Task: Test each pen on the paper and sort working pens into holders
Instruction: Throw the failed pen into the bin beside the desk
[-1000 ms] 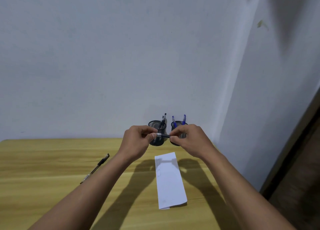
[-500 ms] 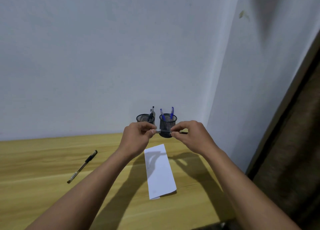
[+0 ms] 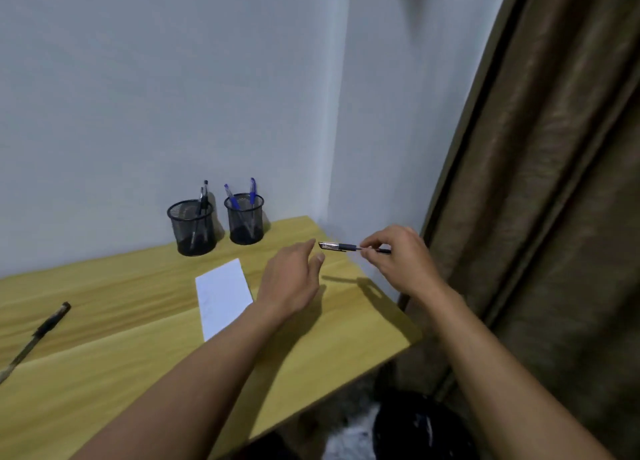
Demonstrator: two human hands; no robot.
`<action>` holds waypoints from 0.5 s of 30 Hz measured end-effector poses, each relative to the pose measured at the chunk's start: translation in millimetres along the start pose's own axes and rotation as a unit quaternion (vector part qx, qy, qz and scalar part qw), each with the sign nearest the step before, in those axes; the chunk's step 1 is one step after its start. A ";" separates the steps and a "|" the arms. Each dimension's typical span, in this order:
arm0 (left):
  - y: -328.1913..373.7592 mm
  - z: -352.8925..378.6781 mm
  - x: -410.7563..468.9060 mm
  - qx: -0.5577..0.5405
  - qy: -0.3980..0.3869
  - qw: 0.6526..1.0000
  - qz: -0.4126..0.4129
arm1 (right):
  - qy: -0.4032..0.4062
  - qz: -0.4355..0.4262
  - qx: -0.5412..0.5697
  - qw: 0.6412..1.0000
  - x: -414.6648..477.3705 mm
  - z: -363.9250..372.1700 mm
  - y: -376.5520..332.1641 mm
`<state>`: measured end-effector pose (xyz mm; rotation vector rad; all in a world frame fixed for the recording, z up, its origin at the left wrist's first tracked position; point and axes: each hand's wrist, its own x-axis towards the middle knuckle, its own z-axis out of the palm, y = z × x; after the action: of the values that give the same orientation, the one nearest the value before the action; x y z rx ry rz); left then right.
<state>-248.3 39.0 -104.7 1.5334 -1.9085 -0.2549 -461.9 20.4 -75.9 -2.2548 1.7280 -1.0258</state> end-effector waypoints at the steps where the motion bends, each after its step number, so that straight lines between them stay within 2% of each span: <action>1: 7.0 14.4 1.6 0.016 -0.023 0.999 0.024 | 0.007 0.012 -0.009 1.000 -6.6 -3.5 12.4; 4: 26.9 54.2 2.8 0.075 -0.109 0.989 0.058 | 0.023 0.047 -0.032 0.998 -27.2 -9.2 51.7; 8: 37.3 94.7 -5.2 0.126 -0.213 0.968 0.035 | 0.032 0.093 -0.071 0.993 -59.6 -9.0 101.5; 15: 33.9 115.4 -15.0 0.212 -0.239 0.947 0.023 | 0.025 0.153 -0.090 0.984 -110.4 21.4 167.9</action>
<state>-343.4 34.0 -179.8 1.8218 -2.5039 -0.2183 -598.6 55.3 -220.5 -1.9807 2.1826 -0.8988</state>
